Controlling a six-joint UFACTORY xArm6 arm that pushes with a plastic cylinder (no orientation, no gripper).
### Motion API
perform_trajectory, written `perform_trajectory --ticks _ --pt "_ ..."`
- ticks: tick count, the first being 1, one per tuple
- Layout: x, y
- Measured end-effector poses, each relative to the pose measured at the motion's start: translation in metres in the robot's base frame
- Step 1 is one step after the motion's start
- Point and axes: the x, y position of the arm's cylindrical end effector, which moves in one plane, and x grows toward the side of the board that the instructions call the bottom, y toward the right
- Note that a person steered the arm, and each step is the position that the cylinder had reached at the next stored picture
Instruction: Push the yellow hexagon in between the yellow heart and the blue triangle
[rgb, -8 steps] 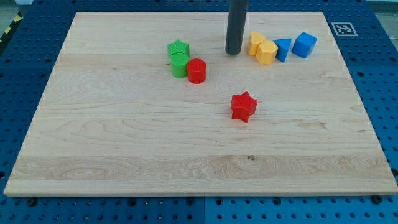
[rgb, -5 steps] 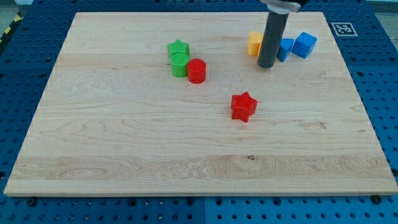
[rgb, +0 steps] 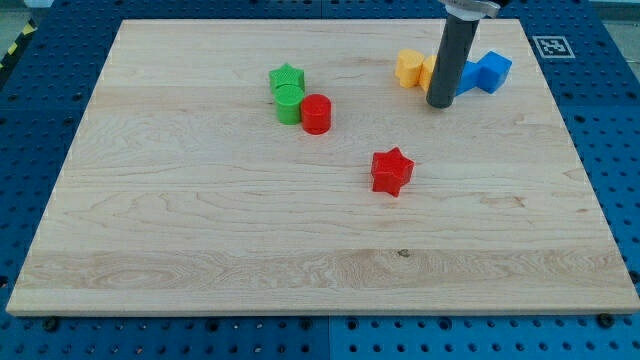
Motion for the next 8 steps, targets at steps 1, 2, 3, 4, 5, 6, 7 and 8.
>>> perform_trajectory --ticks 1,2,3,4,5,6,7,8 --pt "0.000 0.000" --pt "-0.003 0.000" --pt "-0.003 0.000" --pt "-0.005 0.000" --pt "-0.008 0.000" --pt "-0.009 0.000" --pt "-0.008 0.000" --pt "0.017 -0.007"
